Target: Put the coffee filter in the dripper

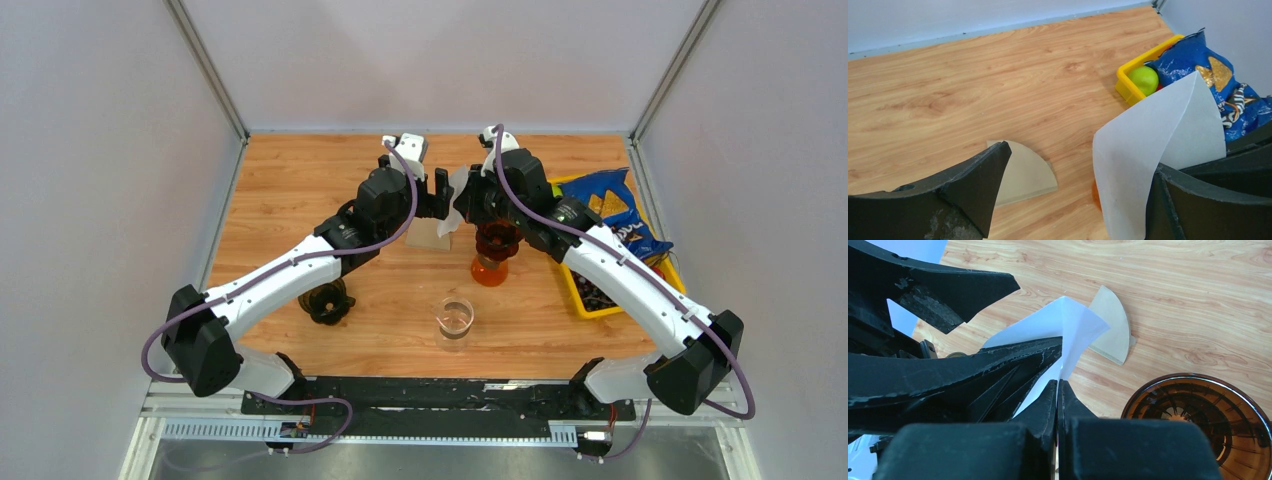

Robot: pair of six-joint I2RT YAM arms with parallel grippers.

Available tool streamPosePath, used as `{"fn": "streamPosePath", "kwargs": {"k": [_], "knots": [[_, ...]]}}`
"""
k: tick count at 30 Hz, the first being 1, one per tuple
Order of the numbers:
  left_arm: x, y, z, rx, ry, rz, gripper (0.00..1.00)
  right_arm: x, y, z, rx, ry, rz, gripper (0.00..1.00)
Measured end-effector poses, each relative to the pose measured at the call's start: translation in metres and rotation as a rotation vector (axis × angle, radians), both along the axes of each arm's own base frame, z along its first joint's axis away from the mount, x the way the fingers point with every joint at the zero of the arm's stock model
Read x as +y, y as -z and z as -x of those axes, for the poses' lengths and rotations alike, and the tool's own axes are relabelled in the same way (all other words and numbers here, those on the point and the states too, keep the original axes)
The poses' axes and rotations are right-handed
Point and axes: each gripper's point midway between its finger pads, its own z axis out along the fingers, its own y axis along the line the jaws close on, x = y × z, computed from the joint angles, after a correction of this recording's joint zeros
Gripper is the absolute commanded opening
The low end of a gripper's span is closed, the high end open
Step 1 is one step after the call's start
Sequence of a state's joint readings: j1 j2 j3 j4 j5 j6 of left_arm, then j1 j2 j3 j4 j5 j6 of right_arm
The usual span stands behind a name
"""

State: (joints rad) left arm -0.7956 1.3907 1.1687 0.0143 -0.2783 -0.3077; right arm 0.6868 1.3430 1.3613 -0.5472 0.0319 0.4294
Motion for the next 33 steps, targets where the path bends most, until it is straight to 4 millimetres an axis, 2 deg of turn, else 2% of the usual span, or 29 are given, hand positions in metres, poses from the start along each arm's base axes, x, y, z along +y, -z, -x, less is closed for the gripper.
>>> {"fn": "streamPosePath", "kwargs": {"k": [5, 7, 13, 17, 27, 33], "knots": [[-0.001, 0.010, 0.001, 0.013, -0.004, -0.044, 0.80, -0.004, 0.002, -0.003, -0.009, 0.019, 0.014, 0.00], [-0.001, 0.014, 0.002, 0.021, 0.000, -0.060, 0.74, -0.004, 0.002, -0.003, -0.012, 0.024, 0.015, 0.00], [0.001, 0.018, 0.002, 0.029, -0.008, -0.076, 0.42, -0.005, 0.001, -0.004, -0.015, 0.031, 0.018, 0.00], [0.005, 0.019, -0.001, 0.027, -0.038, -0.082, 0.32, -0.008, 0.002, -0.006, -0.019, 0.046, 0.025, 0.00], [0.013, 0.023, -0.001, 0.035, -0.093, -0.109, 0.29, -0.017, 0.007, -0.013, -0.034, 0.107, 0.064, 0.00], [0.016, 0.023, 0.000, 0.043, -0.100, -0.123, 0.32, -0.021, 0.012, -0.018, -0.037, 0.137, 0.090, 0.00]]}}
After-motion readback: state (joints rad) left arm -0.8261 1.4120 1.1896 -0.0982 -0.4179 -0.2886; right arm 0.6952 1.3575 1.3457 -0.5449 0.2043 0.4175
